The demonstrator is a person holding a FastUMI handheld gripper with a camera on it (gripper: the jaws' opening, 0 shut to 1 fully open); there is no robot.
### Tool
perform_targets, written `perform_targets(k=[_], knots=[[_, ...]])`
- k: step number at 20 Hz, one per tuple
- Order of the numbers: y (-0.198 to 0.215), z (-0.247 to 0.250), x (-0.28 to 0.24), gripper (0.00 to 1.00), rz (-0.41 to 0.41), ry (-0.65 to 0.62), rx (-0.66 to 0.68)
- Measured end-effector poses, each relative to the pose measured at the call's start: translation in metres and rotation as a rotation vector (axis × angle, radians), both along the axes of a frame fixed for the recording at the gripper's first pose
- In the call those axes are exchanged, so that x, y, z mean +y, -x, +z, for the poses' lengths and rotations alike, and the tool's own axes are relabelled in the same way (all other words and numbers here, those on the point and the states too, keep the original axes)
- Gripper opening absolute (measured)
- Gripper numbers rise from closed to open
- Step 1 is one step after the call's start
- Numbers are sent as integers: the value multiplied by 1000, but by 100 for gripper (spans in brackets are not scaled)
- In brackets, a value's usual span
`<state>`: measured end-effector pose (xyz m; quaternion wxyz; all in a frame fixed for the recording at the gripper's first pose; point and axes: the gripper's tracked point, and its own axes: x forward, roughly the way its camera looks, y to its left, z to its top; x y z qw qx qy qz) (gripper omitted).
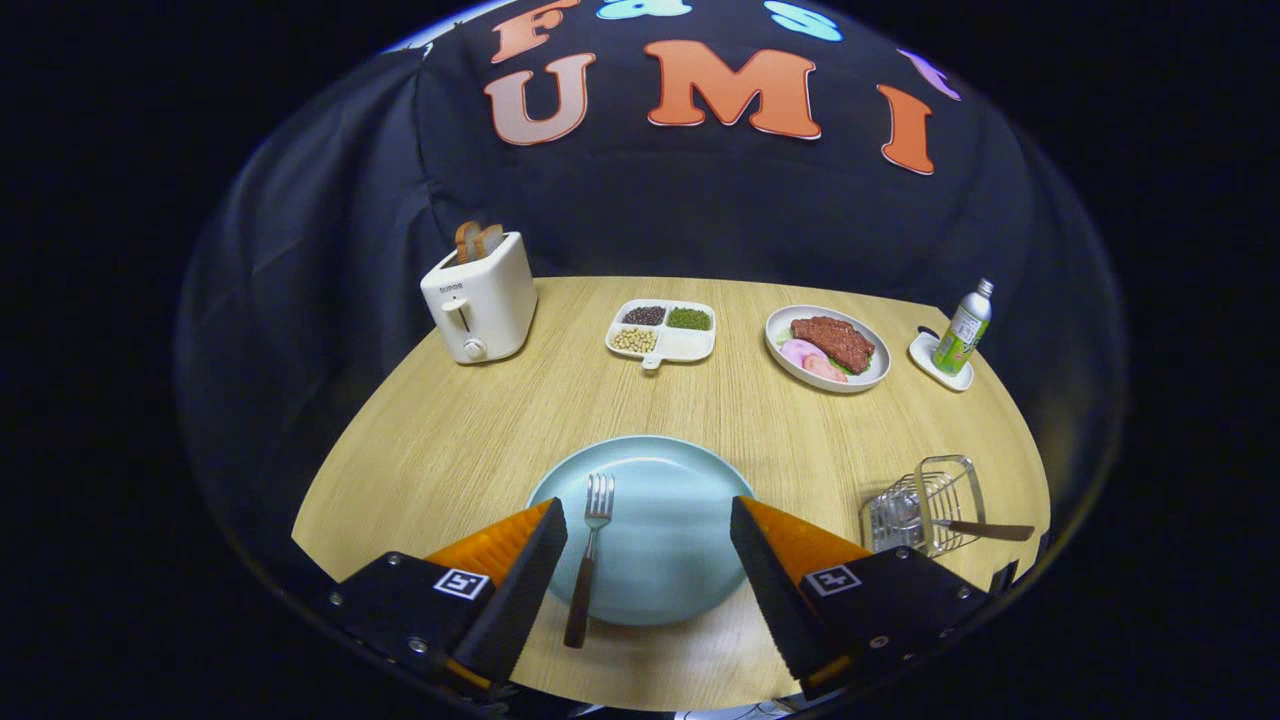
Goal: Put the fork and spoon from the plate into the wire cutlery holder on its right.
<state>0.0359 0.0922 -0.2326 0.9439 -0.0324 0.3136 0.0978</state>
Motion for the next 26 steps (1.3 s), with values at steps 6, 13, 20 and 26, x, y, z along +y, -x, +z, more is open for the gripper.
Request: perform_targets(k=[6,13,20,26], knots=[[6,-43,23,99,-8,10,17],[12,-84,31,90,-7,19,92],[15,-102,34,37,-9,15,137],[13,-103,36,8,-8,10,152]])
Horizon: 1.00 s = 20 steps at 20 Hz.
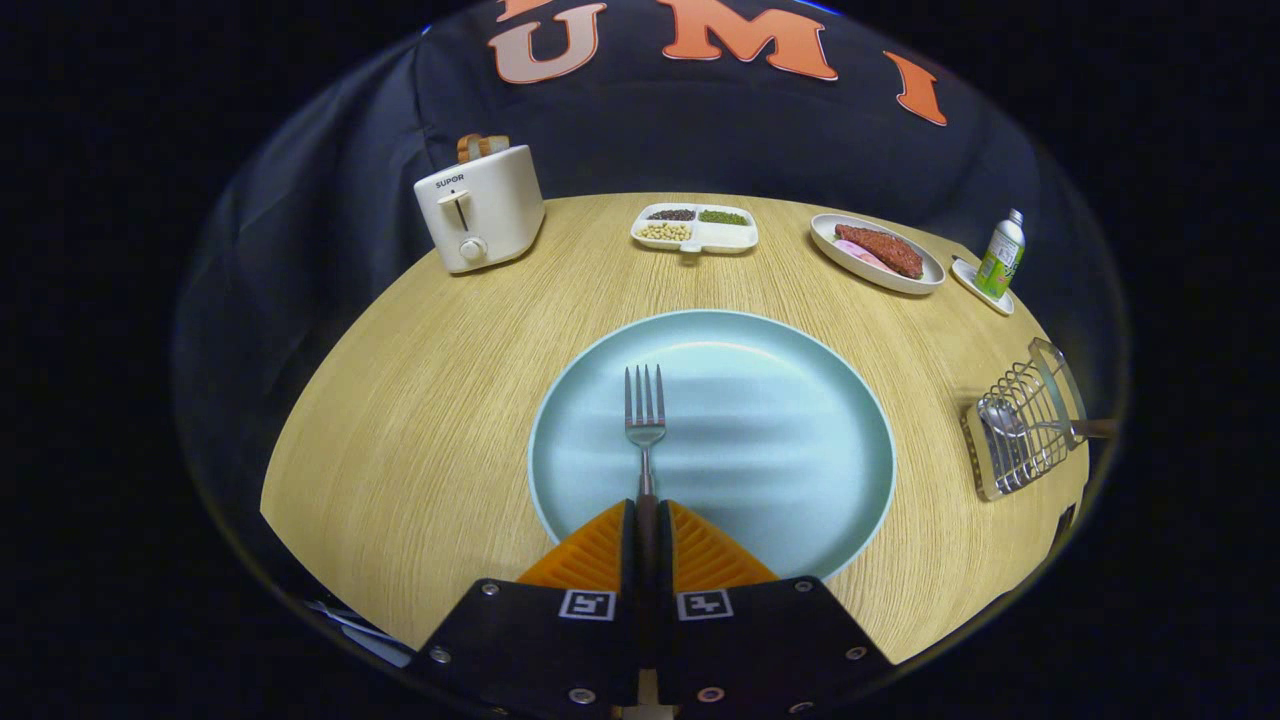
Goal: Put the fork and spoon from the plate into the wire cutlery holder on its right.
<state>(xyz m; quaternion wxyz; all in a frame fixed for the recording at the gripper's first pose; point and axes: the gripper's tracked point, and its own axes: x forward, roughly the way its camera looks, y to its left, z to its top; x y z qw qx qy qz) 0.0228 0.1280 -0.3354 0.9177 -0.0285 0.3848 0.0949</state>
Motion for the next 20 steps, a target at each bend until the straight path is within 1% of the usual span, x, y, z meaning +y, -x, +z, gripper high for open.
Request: perform_targets(k=[2,6,9,11,15,16,20], knots=[[-2,7,-2,6,-7,-16,-5],[-2,37,-11,6,9,-52,-10],[0,62,-32,6,26,-57,4],[3,79,-53,6,28,-63,26],[11,110,-103,6,3,-76,86],[19,119,-120,6,4,-56,96],[27,144,-181,6,-11,31,143]])
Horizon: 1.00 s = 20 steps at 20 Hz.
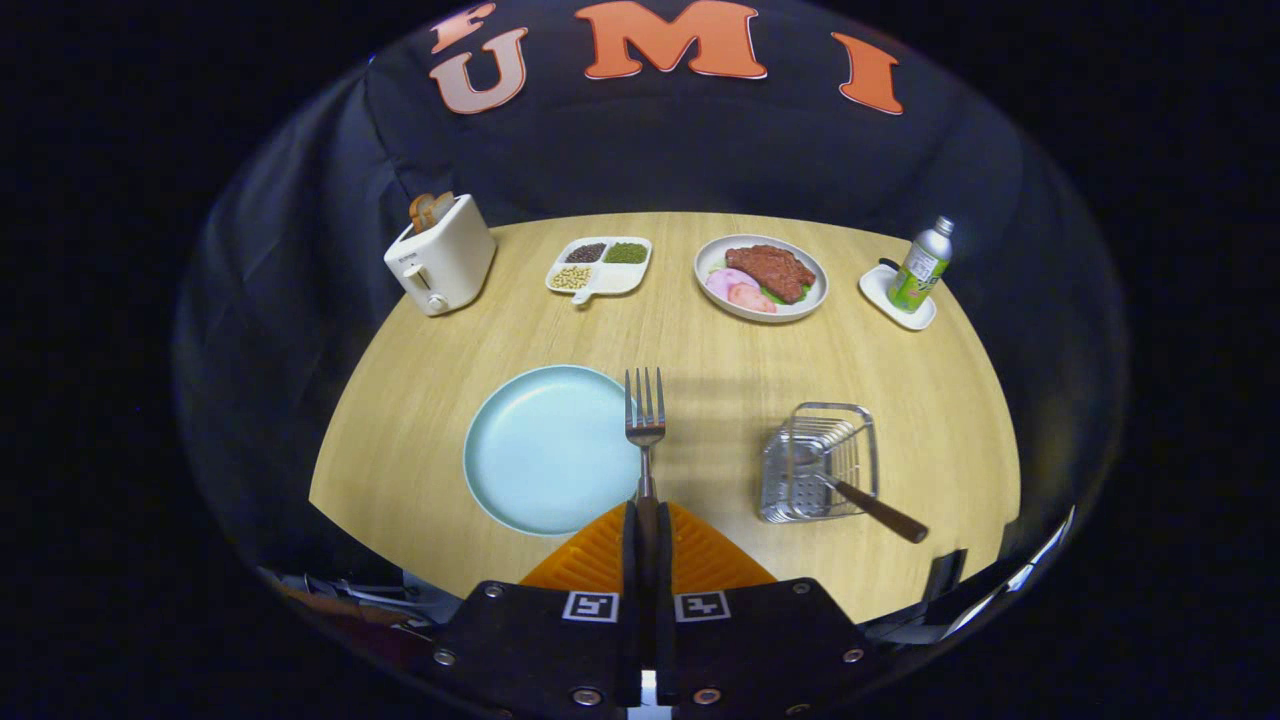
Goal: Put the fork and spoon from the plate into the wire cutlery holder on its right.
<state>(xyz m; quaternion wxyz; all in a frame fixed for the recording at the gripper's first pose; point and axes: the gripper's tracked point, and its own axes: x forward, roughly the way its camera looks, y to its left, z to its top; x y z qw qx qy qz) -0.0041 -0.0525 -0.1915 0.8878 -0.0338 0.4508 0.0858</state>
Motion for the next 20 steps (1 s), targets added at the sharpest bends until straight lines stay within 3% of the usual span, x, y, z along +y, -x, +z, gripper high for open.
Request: perform_targets(k=[9,20], knots=[[8,12,-88,6,-67,120,181],[-21,-26,-102,6,-37,188,488]])
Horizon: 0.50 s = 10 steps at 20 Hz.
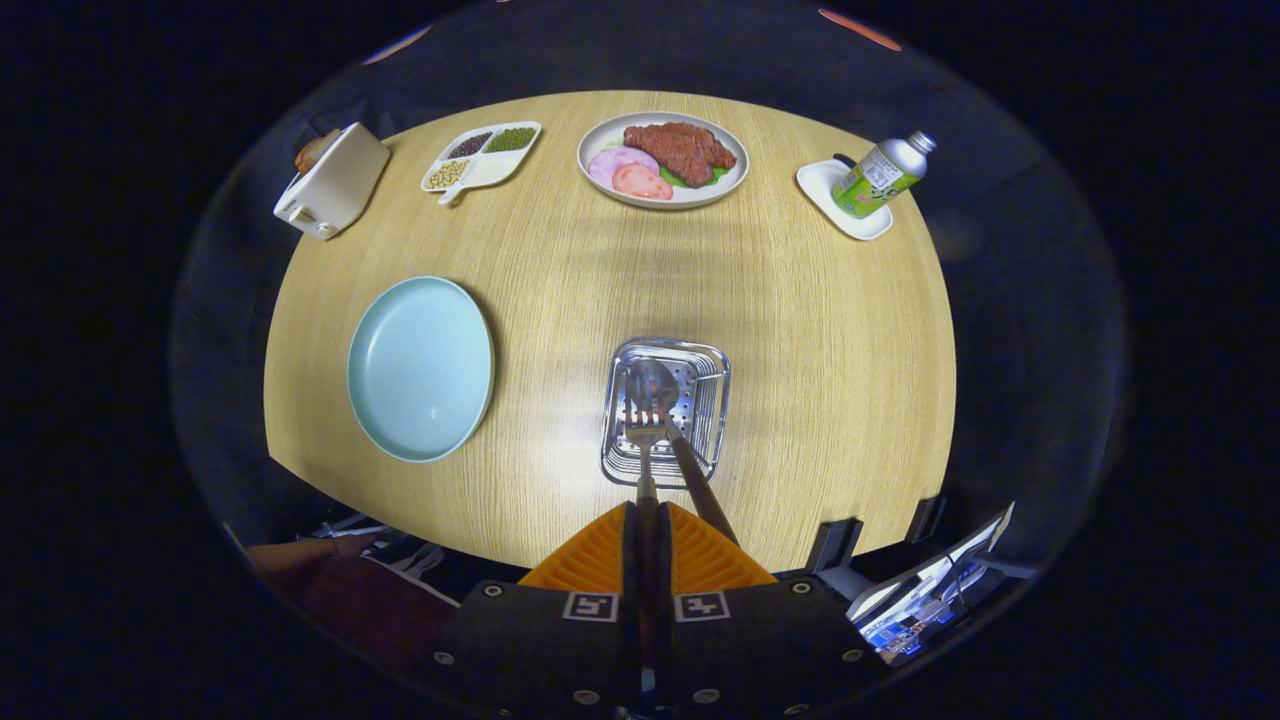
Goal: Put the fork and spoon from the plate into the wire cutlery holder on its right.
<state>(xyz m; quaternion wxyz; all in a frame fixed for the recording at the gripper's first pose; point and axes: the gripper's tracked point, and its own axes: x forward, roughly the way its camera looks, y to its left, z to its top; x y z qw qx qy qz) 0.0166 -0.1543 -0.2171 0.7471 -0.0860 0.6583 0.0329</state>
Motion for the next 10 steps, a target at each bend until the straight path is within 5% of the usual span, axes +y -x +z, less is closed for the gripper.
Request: perform_targets(k=[10], knots=[[-19,-34,1,6,-10,22,118]])
